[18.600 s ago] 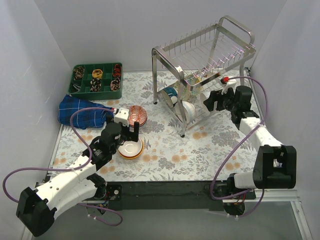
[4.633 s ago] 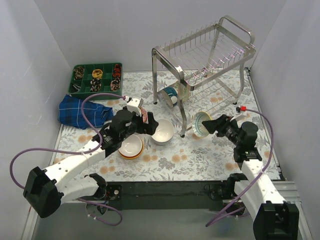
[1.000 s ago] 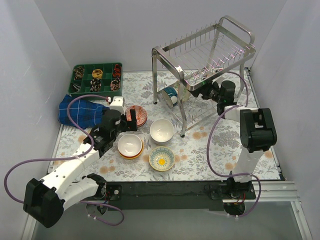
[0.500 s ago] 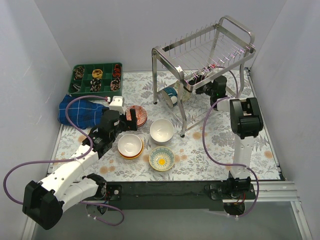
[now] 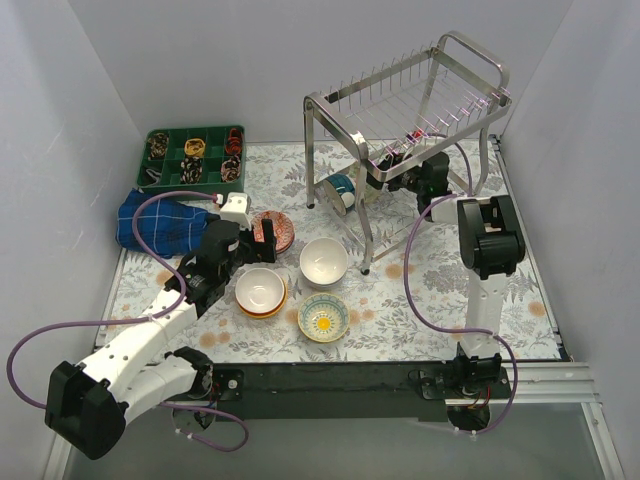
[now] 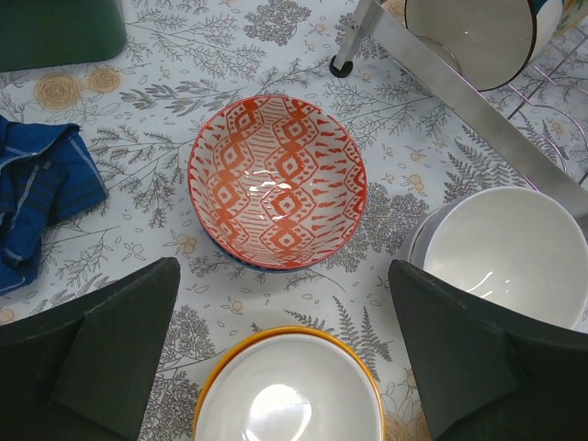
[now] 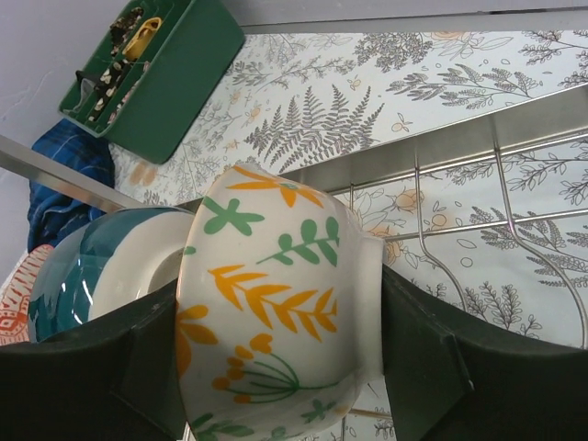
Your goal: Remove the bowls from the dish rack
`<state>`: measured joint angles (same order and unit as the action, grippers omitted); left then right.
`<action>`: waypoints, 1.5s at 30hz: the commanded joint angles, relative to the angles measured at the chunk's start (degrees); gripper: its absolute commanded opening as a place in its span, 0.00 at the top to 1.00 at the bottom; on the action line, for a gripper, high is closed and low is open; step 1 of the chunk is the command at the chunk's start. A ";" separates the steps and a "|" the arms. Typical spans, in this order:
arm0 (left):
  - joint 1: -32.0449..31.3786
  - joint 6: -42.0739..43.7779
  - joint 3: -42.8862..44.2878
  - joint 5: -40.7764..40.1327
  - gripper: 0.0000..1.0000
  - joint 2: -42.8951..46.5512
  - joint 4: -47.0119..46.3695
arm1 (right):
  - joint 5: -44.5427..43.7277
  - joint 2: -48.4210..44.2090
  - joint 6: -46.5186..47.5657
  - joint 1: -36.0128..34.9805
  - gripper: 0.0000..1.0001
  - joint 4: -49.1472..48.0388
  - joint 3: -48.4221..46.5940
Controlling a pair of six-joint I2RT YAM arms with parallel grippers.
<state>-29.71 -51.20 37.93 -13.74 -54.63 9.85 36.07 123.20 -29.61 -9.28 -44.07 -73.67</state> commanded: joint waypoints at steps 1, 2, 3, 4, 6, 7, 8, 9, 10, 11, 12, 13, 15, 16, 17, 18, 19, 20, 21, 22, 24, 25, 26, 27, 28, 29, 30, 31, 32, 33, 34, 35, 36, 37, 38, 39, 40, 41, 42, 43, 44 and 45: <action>0.27 0.84 -0.58 0.90 0.02 1.46 -0.88 | -2.58 -5.33 4.02 0.05 0.49 2.15 1.42; 0.36 0.93 -0.49 0.91 0.02 1.54 -0.79 | -3.02 -6.38 4.90 0.05 0.58 2.32 1.86; 0.27 0.93 -0.49 0.91 0.02 1.55 -0.79 | -3.46 -6.74 5.34 0.05 0.63 2.50 2.12; 0.27 1.01 -0.67 0.91 0.02 1.72 -0.88 | -4.08 -7.18 5.78 0.14 0.65 2.85 2.47; 0.36 1.01 -0.67 0.91 0.02 1.90 -0.79 | -4.52 -8.05 6.84 0.14 0.69 3.38 2.74; 0.36 1.10 -0.67 0.91 0.02 1.81 -0.71 | -5.04 -8.41 7.36 0.14 0.69 3.56 3.00; 0.27 1.19 -0.67 0.91 0.02 1.90 -0.79 | -5.40 -9.28 7.80 0.14 0.69 3.82 3.18; 0.36 1.19 -0.67 0.91 0.02 1.98 -0.88 | -5.92 -9.73 8.68 0.14 0.70 3.82 3.44; 0.36 1.19 -0.84 0.91 0.02 2.07 -0.88 | -6.97 -10.34 9.12 0.05 0.69 3.82 3.79; 0.36 1.19 -0.76 0.91 0.02 2.16 -0.79 | -7.59 -11.48 9.65 0.14 0.70 3.82 4.58; 0.27 1.19 -0.84 0.91 0.02 2.16 -0.79 | -8.29 -12.01 10.70 0.14 0.70 3.82 4.93; 0.36 1.19 -0.84 0.91 0.02 2.16 -0.79 | -9.52 -12.62 11.14 0.14 0.72 3.82 5.29; 0.27 1.28 -0.75 0.99 0.02 2.07 -0.79 | -10.84 -14.56 12.46 0.14 0.74 3.82 6.69; 0.27 1.37 -0.84 0.99 0.02 2.16 -0.79 | -11.81 -15.26 12.81 0.14 0.75 3.91 7.22; 0.27 1.28 -0.84 1.08 0.02 2.25 -0.79 | -12.34 -16.31 12.99 0.22 0.76 3.82 8.01; 0.27 1.28 -0.84 1.17 0.02 2.34 -0.88 | -13.04 -16.93 13.08 0.14 0.77 3.82 8.54; 0.27 1.28 -0.84 1.17 0.02 2.25 -0.79 | -13.40 -17.46 13.17 0.22 0.78 3.82 8.89; 0.27 1.28 -0.84 1.17 0.02 2.25 -0.88 | -13.66 -18.60 13.17 0.14 0.78 3.73 10.02; 0.27 1.37 -0.84 1.34 0.02 2.16 -0.79 | -14.45 -19.22 13.17 0.22 0.78 3.73 10.64; 0.27 1.28 -0.84 1.43 0.02 2.16 -0.88 | -15.06 -20.79 13.17 0.14 0.78 3.73 11.35; 0.36 1.28 -0.84 2.13 0.02 2.16 -0.79 | -16.90 -22.64 12.91 0.23 0.79 3.73 14.15; 0.27 1.28 -0.84 2.48 0.02 2.07 -0.79 | -17.70 -24.74 12.56 0.31 0.79 3.73 15.38; 0.27 1.28 -0.93 2.84 0.02 1.99 -0.88 | -18.66 -25.89 12.29 0.40 0.79 3.73 16.62; 0.27 1.28 -0.93 3.36 0.02 1.90 -0.88 | -19.63 -27.03 12.29 0.49 0.79 3.65 19.15; 0.27 1.45 -0.93 4.41 0.02 1.72 -0.88 | -19.99 -29.57 12.03 0.58 0.80 3.64 20.22; 0.27 1.45 -0.84 4.86 0.02 1.63 -0.88 | -20.16 -30.81 11.77 0.66 0.80 3.82 21.36; 0.27 1.37 -0.84 5.30 0.02 1.46 -0.88 | -20.78 -32.13 11.42 0.58 0.80 3.73 24.07; 0.27 1.28 -0.84 6.08 0.02 1.54 -0.88 | -21.22 -34.84 11.06 0.75 0.80 3.91 25.32; 0.27 1.19 -0.76 6.61 0.02 1.46 -0.88 | -21.57 -36.43 9.76 0.84 0.80 4.26 26.81; 0.27 1.10 -0.75 6.97 0.02 1.54 -1.06 | -22.79 -38.01 9.13 0.93 0.80 4.87 28.04; 0.27 1.02 -0.75 7.40 0.02 1.63 -0.97 | -23.33 -41.25 8.69 1.02 0.81 5.40 30.66; 0.27 0.84 -0.75 8.54 0.02 1.72 -0.97 | -23.68 -42.94 8.25 1.10 0.81 6.19 31.82; 0.27 0.66 -0.75 8.81 0.02 1.90 -1.14 | -24.55 -44.69 7.46 1.10 0.81 6.98 32.96; 0.36 0.49 -0.67 9.16 0.02 1.90 -1.15 | -25.08 -48.19 6.93 1.02 0.82 7.85 35.15; 0.27 -0.21 -0.67 10.21 0.02 1.90 -1.15 | -25.18 -49.97 6.49 1.02 0.82 9.69 35.96; 0.27 -0.65 -0.58 10.83 0.02 1.98 -1.15 | -25.61 -51.81 5.62 1.10 0.82 10.67 37.09; 0.27 -1.26 -0.49 11.36 0.02 1.81 -1.15 | -25.62 -55.40 5.35 1.02 0.82 11.63 39.11; 0.18 -3.10 -0.40 12.93 0.02 1.90 -1.06 | -25.53 -57.35 4.91 1.10 0.82 13.21 40.35; 0.18 -4.16 -0.23 13.64 0.02 1.90 -1.06 | -24.83 -59.28 4.12 1.02 0.82 14.01 41.40; 0.27 -5.39 -0.31 15.39 0.02 2.07 -1.32 | -24.22 -63.04 3.86 1.02 0.82 14.80 42.28; 0.10 -6.45 -0.14 16.36 0.02 2.25 -1.50 | -23.51 -64.91 3.24 1.02 0.82 15.59 44.38; 0.01 -8.46 -0.05 17.50 0.02 2.34 -1.58 | -22.20 -66.75 2.72 1.02 0.82 17.43 45.27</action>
<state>-29.71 -54.02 37.85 -2.20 -53.80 9.78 12.10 64.34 -23.79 -8.34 -28.29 -31.64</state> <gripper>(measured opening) 0.982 0.719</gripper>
